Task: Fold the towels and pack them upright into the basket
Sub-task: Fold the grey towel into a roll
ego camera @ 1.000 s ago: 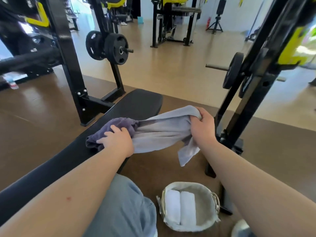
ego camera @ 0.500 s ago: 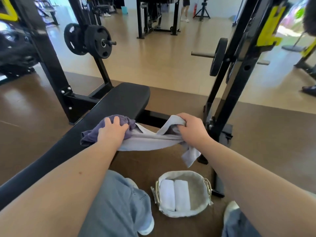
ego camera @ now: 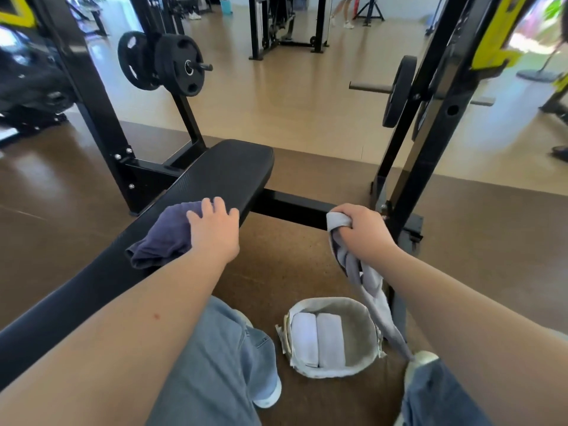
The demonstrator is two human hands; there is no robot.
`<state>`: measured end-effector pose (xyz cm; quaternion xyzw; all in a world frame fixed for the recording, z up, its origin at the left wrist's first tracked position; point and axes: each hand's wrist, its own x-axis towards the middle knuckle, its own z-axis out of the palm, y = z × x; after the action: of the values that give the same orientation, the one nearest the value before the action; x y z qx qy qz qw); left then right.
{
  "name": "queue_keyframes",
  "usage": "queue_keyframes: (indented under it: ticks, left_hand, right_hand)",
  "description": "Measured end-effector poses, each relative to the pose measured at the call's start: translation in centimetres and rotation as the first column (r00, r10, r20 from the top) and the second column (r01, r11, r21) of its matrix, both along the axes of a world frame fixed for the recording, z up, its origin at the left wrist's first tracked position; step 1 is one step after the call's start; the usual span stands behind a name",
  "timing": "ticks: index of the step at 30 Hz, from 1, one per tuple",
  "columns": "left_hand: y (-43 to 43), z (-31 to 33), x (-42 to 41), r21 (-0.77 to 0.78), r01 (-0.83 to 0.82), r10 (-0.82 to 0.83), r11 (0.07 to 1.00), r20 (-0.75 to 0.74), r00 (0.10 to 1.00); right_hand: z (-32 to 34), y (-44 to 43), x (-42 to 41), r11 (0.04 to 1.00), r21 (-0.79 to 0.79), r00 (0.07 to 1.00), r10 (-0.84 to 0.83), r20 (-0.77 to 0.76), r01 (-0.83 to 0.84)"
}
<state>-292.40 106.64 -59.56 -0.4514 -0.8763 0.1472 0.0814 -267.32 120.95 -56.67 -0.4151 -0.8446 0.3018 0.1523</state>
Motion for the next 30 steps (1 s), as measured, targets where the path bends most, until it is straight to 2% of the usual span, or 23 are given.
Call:
queue_keyframes:
  ticks: [4, 6, 7, 9, 10, 11, 13, 19, 24, 30]
  left_hand:
    - [0.6, 0.4, 1.8, 0.105, 0.238, -0.25, 0.966, 0.126, 0.96]
    - [0.8, 0.4, 3.1, 0.204, 0.311, -0.359, 0.928, 0.27, 0.894]
    - [1.0, 0.3, 3.8, 0.259, 0.295, -0.382, 0.92, 0.414, 0.827]
    - [1.3, 0.1, 5.6, 0.321, 0.188, -0.368, 0.928, 0.724, 0.583]
    - [1.6, -0.1, 6.5, 0.313, 0.16, -0.351, 0.936, 0.805, 0.479]
    - [1.9, -0.3, 7.3, 0.306, 0.162, -0.346, 0.938, 0.833, 0.433]
    - [2.5, -0.9, 8.0, 0.311, 0.173, -0.356, 0.934, 0.833, 0.423]
    - [3.9, -1.4, 7.8, 0.286, 0.143, -0.317, 0.947, 0.786, 0.53]
    - [5.3, -2.0, 9.3, 0.207, 0.199, -0.278, 0.958, 0.843, 0.46]
    - [8.2, -1.7, 11.8, 0.386, 0.087, -0.377, 0.919, 0.789, 0.486]
  right_hand:
    - [0.8, -1.0, -0.3, 0.999, -0.002, 0.998, 0.047, -0.048, -0.047]
    - [1.1, -1.2, -0.2, 0.998, -0.007, 0.996, 0.061, -0.066, -0.062]
    - [1.2, -1.2, -0.2, 0.998, -0.011, 0.995, 0.062, -0.074, -0.063]
    - [1.5, -1.2, 0.0, 0.999, -0.006, 0.995, 0.053, -0.089, -0.054]
    - [1.5, -1.1, 0.1, 0.999, -0.005, 0.994, 0.047, -0.1, -0.048]
    - [1.6, -1.1, 0.2, 0.999, -0.009, 0.993, 0.045, -0.112, -0.046]
    - [1.8, -1.0, 0.5, 0.998, -0.029, 0.991, 0.052, -0.125, -0.056]
    - [2.0, -0.5, 1.9, 0.996, -0.07, 0.98, 0.039, -0.194, -0.054]
    - [2.2, 0.8, 2.5, 0.987, -0.159, 0.961, -0.041, -0.273, -0.003]
    - [1.2, 1.9, 3.8, 0.976, -0.208, 0.958, 0.001, -0.287, -0.064]
